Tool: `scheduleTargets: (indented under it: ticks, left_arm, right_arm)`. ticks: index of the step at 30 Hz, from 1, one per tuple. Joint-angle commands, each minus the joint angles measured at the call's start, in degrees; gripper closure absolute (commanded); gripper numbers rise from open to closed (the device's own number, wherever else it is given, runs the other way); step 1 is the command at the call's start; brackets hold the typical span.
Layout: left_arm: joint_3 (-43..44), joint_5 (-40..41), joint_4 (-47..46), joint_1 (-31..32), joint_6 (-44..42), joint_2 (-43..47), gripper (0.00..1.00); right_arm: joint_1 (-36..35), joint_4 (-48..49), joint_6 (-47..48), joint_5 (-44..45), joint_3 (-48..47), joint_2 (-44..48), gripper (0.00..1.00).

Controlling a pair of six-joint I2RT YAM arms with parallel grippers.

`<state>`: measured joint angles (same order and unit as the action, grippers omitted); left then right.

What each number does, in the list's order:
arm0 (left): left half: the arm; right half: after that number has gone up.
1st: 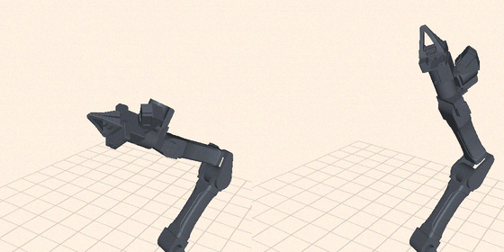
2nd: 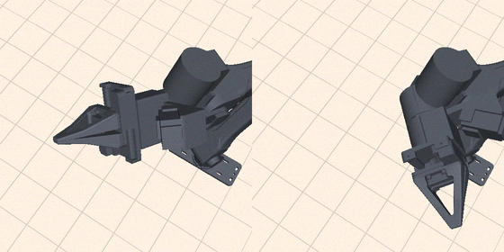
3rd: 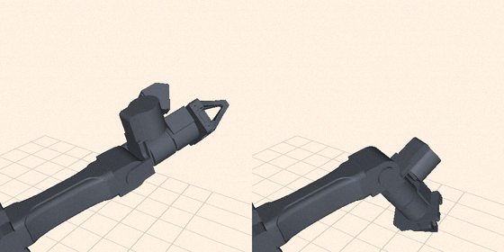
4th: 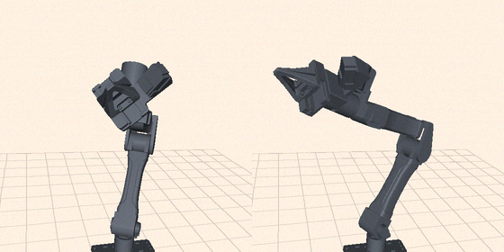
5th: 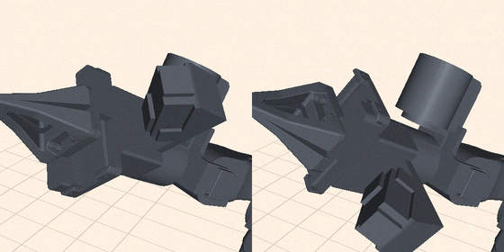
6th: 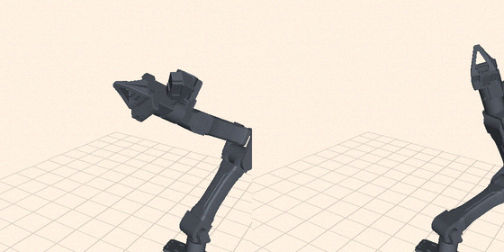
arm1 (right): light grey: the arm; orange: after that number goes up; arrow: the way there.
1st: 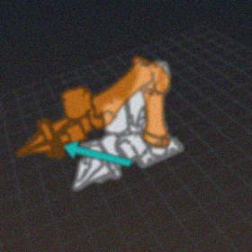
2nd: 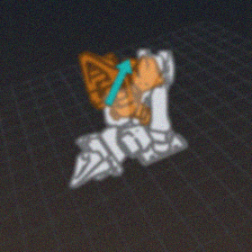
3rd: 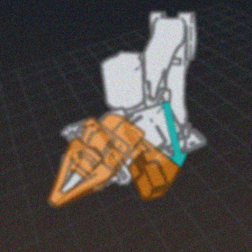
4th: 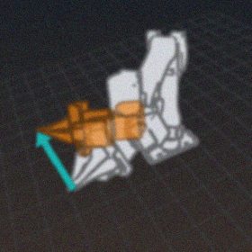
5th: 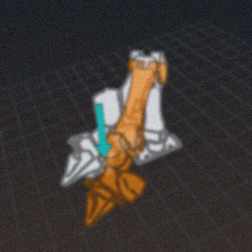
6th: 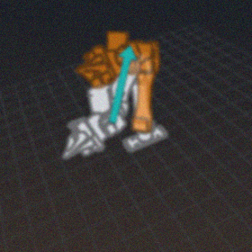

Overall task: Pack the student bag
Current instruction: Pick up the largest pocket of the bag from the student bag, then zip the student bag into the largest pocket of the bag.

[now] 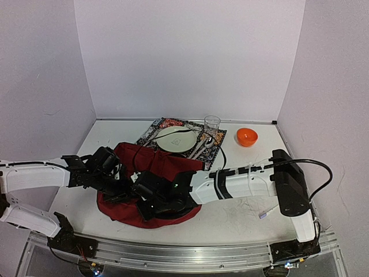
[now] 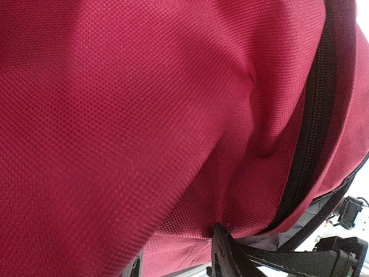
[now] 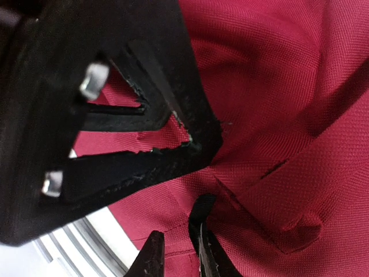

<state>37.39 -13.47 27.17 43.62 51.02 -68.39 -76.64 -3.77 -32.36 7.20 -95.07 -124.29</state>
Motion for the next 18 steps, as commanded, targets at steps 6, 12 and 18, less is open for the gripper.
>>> scheduleTargets:
  ticks: [6, 12, 18]
  left_arm:
    - [2.03, 0.11, 0.12, 0.07, -0.90, -0.84, 0.58]
    - [1.39, 1.56, 0.16, 0.03, -1.24, -1.49, 0.58]
    - [0.68, 2.90, 0.15, 0.08, -2.01, -3.14, 0.58]
  right_arm:
    - [0.04, -2.03, -0.45, 3.31, 1.40, -0.60, 0.97]
    - [0.07, -2.06, -0.95, 4.25, 6.01, 5.02, 1.00]
    - [0.09, -1.98, -1.73, 4.66, 13.56, 11.95, 1.00]
